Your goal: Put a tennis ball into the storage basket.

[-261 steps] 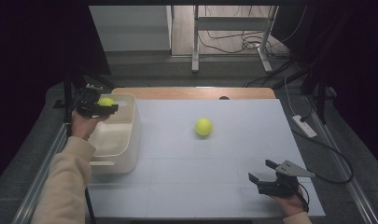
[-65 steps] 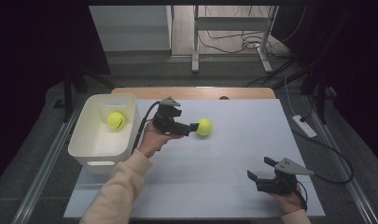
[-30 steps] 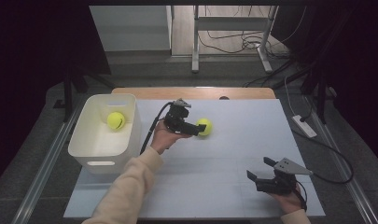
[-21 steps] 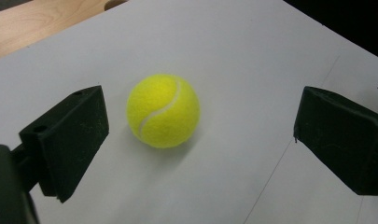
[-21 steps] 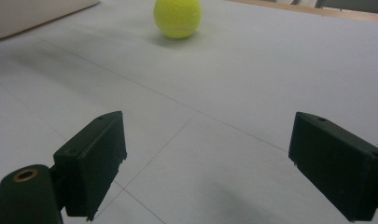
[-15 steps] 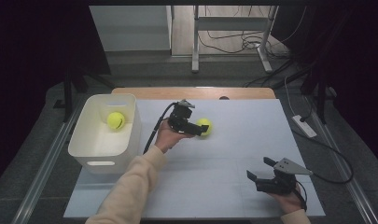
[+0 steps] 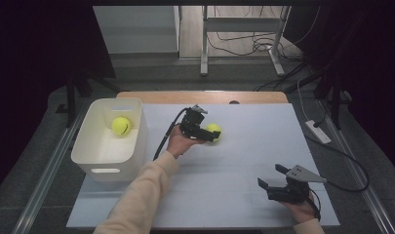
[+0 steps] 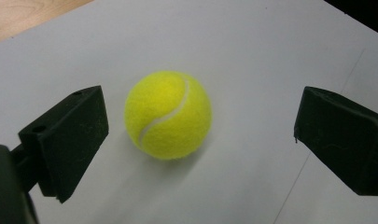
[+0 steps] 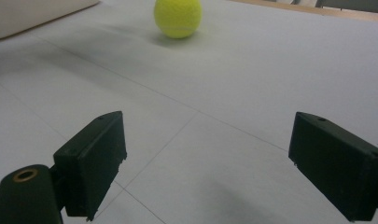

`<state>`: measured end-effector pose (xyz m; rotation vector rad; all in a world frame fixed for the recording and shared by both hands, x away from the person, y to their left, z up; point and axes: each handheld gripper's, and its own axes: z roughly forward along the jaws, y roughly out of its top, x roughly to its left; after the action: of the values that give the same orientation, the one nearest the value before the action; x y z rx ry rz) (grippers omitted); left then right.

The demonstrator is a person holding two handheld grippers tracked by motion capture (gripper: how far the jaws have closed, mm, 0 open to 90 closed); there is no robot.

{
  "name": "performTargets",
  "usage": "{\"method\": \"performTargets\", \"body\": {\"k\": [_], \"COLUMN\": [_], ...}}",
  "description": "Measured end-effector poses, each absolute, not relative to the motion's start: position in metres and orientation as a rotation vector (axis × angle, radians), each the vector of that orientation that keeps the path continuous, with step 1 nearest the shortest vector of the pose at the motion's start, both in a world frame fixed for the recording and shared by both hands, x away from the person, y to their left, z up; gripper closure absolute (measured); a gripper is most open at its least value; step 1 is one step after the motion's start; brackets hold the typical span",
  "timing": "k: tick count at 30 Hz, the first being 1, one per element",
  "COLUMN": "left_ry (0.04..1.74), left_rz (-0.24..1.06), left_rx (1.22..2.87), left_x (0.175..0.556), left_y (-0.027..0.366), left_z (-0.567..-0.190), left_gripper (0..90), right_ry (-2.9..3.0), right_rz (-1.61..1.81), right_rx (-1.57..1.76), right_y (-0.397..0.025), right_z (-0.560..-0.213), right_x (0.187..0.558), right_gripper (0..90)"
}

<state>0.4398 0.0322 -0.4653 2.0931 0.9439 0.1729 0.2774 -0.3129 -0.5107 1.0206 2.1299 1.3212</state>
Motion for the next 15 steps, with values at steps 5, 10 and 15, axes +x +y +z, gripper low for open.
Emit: {"method": "performTargets", "body": {"k": [5,10,15], "left_ry": [0.951,0.963,0.969], "left_rz": [0.179,0.177,0.183], "left_rx": [2.102,2.107,2.117], "left_x": [0.443,0.448,0.452], "left_y": [0.030,0.027,0.023], "left_z": [-0.470,-0.476,-0.480], "left_gripper": [3.9,3.9,3.9], "right_ry": [2.131,2.130,2.130], "right_rz": [1.321,1.322,1.323], "right_rx": [1.020,1.023,1.022], "right_y": [-0.313,-0.313,-0.313], "right_z": [-0.511,-0.511,-0.511], "right_x": [0.277,0.277,0.277], "right_gripper": [10.9,10.9,10.9]}}
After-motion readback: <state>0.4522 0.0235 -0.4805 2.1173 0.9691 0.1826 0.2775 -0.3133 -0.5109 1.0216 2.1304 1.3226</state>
